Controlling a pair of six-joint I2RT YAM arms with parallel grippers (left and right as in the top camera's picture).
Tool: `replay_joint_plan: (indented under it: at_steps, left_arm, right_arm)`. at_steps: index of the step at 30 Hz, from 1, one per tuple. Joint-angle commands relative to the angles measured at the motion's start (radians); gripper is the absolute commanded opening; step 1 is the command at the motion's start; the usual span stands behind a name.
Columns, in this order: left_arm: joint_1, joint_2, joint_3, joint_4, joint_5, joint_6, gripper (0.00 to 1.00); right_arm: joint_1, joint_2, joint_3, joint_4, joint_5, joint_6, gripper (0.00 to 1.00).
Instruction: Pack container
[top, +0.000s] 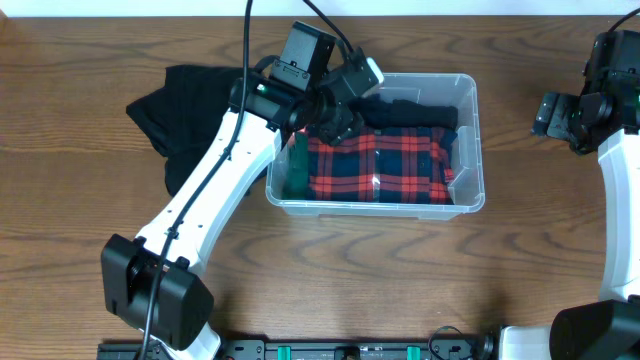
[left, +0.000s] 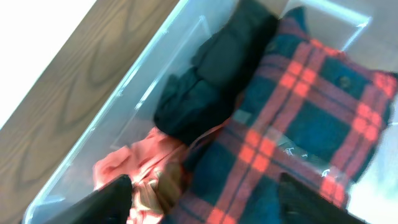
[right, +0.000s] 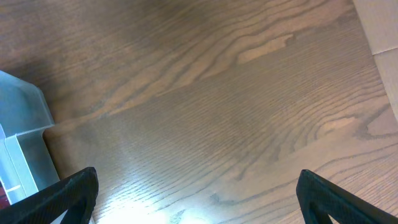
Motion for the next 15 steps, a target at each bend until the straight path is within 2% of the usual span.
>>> replay_joint_plan:
  at_steps: [1,6,15]
  left_arm:
    - [-0.025,0.014,0.003,-0.005,0.058,0.064,0.84]
    - [-0.077,0.037,-0.003,-0.015,0.058,0.12,0.93]
    - [-0.109,0.096,-0.004,-0.027,0.056,0.162,0.94]
  right_arm:
    - [-0.006,-0.009,-0.004,0.0,0.011,0.0,0.99]
    - [-0.006,-0.009,-0.004,0.0,0.011,0.0,0.99]
    - [-0.006,-0.009,-0.004,0.0,0.011,0.0,0.99]
